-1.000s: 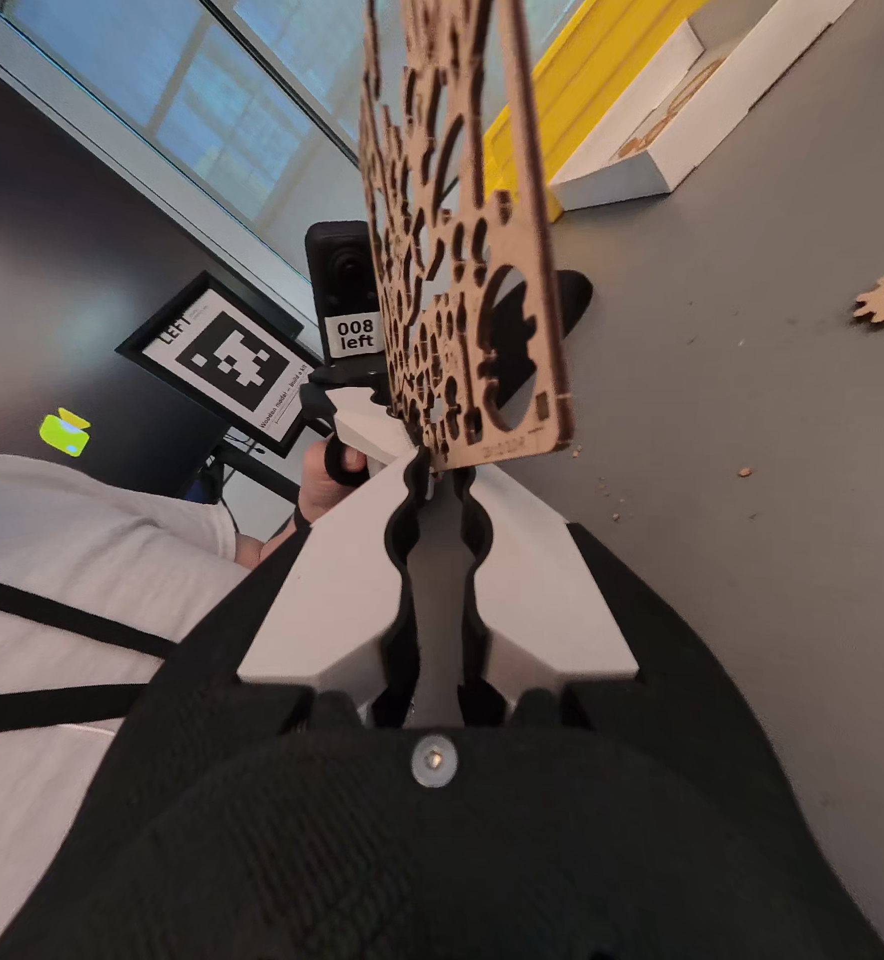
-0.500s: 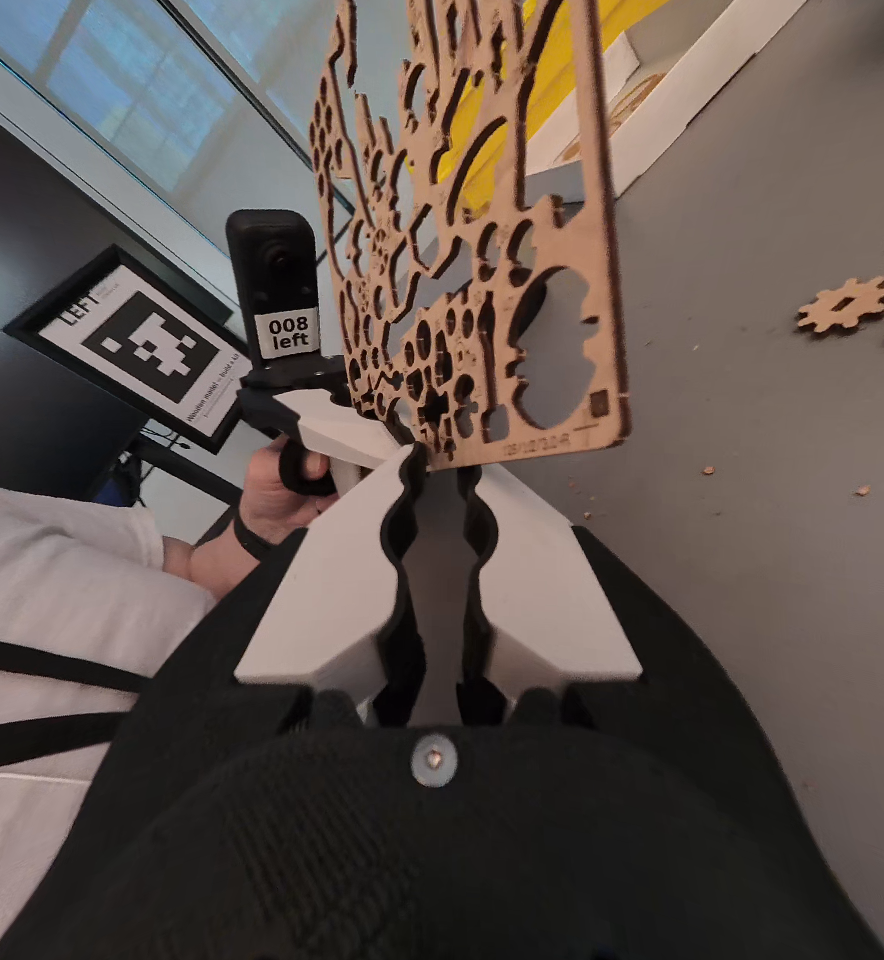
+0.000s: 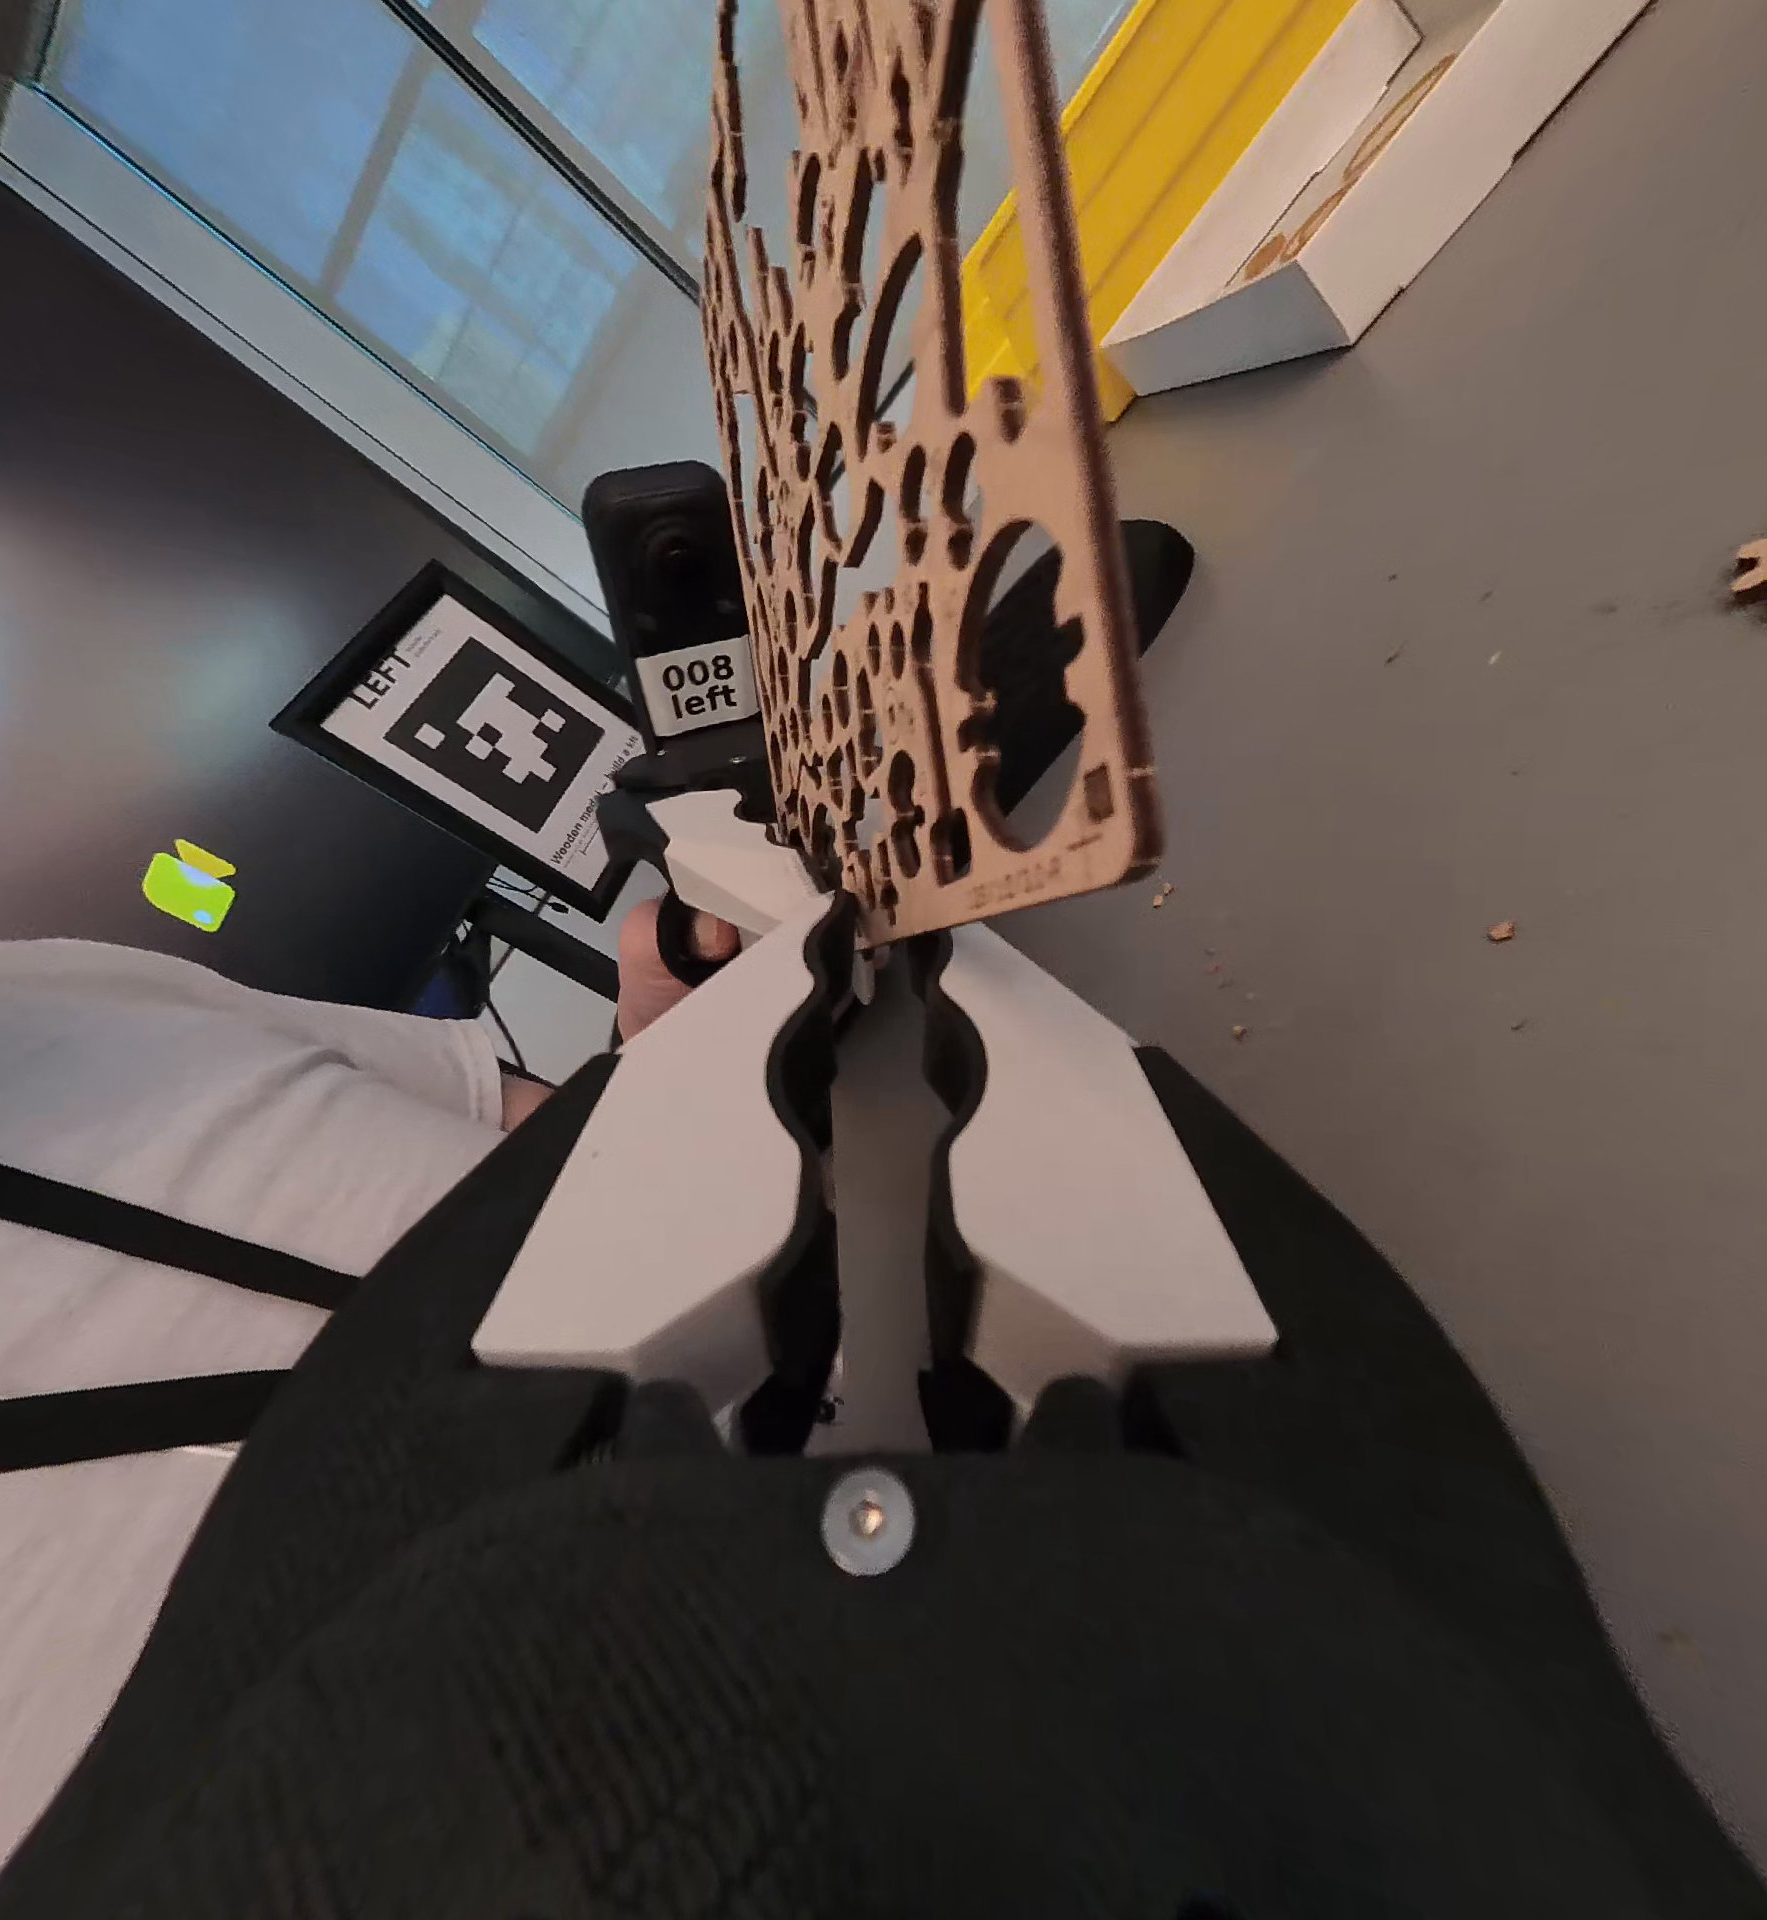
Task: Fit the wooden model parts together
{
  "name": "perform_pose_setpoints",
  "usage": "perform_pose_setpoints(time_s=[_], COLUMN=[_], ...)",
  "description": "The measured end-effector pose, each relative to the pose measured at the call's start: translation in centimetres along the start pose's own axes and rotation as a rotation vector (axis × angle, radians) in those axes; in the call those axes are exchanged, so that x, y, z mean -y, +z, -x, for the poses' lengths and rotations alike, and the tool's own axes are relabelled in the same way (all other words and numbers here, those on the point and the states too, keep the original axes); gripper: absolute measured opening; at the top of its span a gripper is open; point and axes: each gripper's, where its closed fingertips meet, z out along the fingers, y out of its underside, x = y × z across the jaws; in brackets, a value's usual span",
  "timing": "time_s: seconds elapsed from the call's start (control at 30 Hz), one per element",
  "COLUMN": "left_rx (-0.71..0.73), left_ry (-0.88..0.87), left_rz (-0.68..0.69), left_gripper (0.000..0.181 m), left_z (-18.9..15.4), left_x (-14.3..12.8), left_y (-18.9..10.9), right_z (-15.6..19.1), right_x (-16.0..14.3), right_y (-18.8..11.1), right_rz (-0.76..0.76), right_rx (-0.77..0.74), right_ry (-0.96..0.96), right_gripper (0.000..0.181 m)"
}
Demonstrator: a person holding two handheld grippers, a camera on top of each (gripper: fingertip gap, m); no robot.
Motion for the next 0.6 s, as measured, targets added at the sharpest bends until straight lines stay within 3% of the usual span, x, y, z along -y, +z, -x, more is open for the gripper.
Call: perform_pose_setpoints(time_s=[0.6], left_rx=[0.054], left_ry=[0.043], left_rz=[-0.012], left_gripper=[0.0], left_z=[0.15], left_x=[-0.15], left_y=[-0.11], right_z=[-0.16], right_x=[-0.07], right_y=[0.16], right_rz=[0.003], right_rx=[-0.019], right_ry=[-0.008], right_gripper=[0.006])
